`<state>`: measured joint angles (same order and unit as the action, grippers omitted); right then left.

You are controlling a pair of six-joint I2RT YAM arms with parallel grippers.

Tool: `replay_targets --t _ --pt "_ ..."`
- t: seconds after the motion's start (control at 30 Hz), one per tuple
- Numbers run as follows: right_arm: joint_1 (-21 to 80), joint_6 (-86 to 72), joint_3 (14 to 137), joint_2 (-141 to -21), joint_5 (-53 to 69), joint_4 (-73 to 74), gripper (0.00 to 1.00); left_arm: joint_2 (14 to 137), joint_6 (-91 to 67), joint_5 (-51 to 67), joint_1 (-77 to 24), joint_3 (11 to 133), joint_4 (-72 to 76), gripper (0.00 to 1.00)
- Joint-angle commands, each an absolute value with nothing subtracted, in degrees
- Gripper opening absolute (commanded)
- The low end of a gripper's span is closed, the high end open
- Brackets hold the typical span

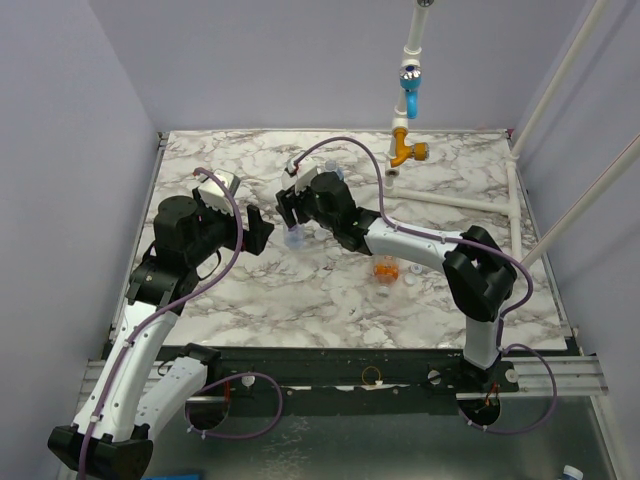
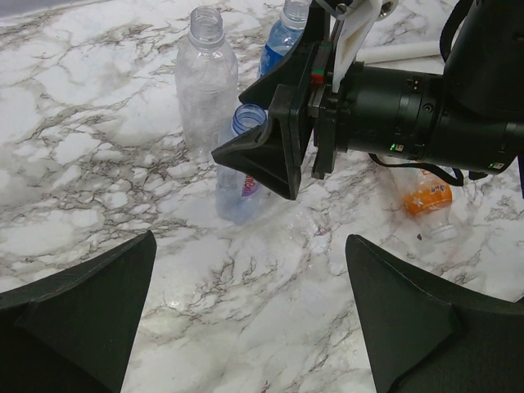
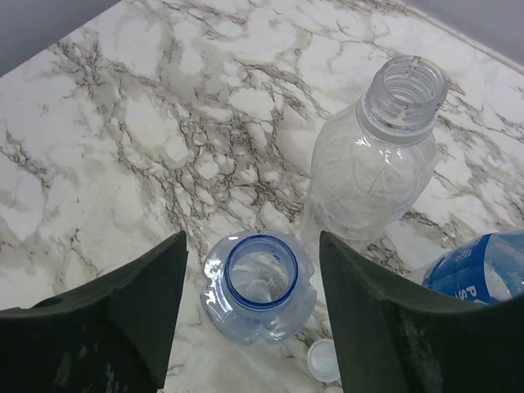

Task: Unscrew the bottle caps

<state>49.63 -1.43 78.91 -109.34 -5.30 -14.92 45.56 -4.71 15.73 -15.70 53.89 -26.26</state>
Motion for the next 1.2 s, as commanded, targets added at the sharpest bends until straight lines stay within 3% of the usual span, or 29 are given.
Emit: replay_targets --t 0.0,0.43,0.77,1.17 --pt "50.23 -0.6 80.26 -110.3 -6.5 -13.88 0.71 45.45 -5.0 14.67 -15.6 55.72 -26.87 0.99" --pt "50.54 -0.61 86.29 -110.17 -4.46 -8.3 0.99 44.84 -5.19 14.97 -15.58 55.81 -26.72 0.99" --pt "50.8 -6.2 86.29 -101.83 -4.77 -1.78 1.0 45.01 -5.23 15.02 -15.56 56.41 -26.7 0.99" --pt "50.75 -27.19 66.44 -78.91 -18.6 25.27 1.0 46.99 -3.7 16.28 -15.56 59.81 -26.8 0.99"
